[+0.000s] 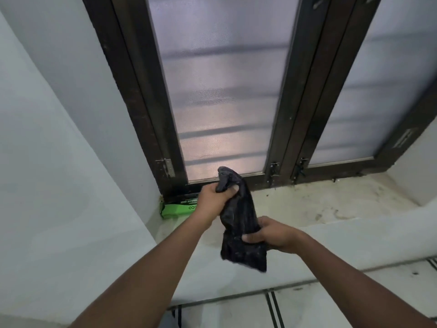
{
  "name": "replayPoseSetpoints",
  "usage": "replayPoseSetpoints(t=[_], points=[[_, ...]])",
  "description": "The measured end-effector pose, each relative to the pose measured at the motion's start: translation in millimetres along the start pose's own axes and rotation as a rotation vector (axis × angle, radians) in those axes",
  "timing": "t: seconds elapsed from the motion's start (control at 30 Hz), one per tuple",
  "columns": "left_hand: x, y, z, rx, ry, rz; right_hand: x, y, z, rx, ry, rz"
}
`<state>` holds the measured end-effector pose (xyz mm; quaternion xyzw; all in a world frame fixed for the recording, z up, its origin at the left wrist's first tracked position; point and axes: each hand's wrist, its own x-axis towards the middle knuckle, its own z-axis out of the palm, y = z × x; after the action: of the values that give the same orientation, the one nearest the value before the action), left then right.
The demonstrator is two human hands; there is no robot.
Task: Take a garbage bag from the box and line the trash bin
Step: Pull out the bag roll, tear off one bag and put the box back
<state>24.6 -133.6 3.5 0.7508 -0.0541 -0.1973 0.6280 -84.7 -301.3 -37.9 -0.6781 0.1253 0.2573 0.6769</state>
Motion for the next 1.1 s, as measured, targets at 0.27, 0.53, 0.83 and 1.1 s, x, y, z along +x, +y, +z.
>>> replayPoseSetpoints(t=[0.27, 0.53, 0.83, 1.1], points=[[-60.0, -14.7, 2.4, 0.009, -0.557, -0.342, -42.2, -25.3, 18.6, 0.384, 0.295, -0.126], [-104.5, -7.7, -6.0, -0.097, -0.187, -0.235, -87.0, 7.8, 68.1, 0.167, 0.270, -0.110], [-179.3, -36.8, -57.1, -0.212, -0.345, -0.389, -104.6, 23.2, 167.0, 0.303, 0.789, -0.157], [-254.3, -50.5, -78.1, -0.029, -0.051, -0.219, -164.5, 36.6, 246.5, 0.295, 0.574, -0.264]])
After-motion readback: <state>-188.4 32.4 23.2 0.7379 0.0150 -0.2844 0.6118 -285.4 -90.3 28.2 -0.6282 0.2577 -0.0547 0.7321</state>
